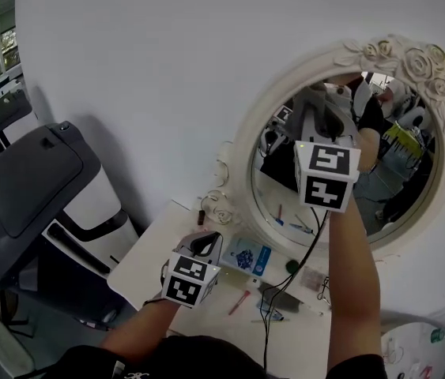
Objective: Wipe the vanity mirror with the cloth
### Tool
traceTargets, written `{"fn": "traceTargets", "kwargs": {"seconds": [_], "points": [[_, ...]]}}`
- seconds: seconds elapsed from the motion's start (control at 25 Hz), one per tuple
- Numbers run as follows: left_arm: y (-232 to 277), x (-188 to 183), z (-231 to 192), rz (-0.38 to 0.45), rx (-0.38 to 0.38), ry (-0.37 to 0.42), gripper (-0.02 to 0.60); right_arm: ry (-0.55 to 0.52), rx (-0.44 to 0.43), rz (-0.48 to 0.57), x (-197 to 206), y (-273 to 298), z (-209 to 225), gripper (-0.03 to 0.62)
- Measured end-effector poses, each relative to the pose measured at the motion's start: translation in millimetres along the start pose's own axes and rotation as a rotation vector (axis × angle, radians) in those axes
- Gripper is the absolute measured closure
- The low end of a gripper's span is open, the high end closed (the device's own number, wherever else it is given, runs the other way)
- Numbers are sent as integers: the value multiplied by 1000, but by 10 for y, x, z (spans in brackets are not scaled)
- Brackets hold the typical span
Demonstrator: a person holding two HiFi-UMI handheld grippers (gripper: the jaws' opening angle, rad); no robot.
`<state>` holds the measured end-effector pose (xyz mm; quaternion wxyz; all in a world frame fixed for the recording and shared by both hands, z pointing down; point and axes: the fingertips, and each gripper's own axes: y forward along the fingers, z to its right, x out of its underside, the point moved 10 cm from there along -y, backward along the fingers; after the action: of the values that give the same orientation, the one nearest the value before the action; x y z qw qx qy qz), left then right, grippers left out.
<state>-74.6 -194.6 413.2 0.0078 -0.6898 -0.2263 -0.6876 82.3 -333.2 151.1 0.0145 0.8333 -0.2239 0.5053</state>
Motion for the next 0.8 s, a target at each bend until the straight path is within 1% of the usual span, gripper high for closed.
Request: {"fn": "traceTargets", "kwargs": {"seconds": [0.12, 0.2, 0.28, 0.36, 0.44, 0.64, 0.8], "points": [[-43, 15, -48, 2, -15, -7, 575, -48, -37, -24, 176, 24, -256, 553], [-52, 24, -53, 1, -17, -7, 575, -114, -42, -38, 303, 32, -422, 553], [-55, 32, -57, 0, -17, -7, 575, -196, -17, -32, 404, 29, -552, 553], [-54, 35, -60, 0, -16, -8, 575, -245, 10, -24, 440, 22, -593, 553], [-48, 29, -57, 1, -11, -8, 575, -234, 12, -42, 421, 13, -548, 553], [12, -7, -8, 1, 13, 2, 575, -150, 6, -74, 347, -59, -289, 553], [94, -31, 87, -2, 51, 18, 575, -107, 61, -66, 306, -201, 23, 553]]}}
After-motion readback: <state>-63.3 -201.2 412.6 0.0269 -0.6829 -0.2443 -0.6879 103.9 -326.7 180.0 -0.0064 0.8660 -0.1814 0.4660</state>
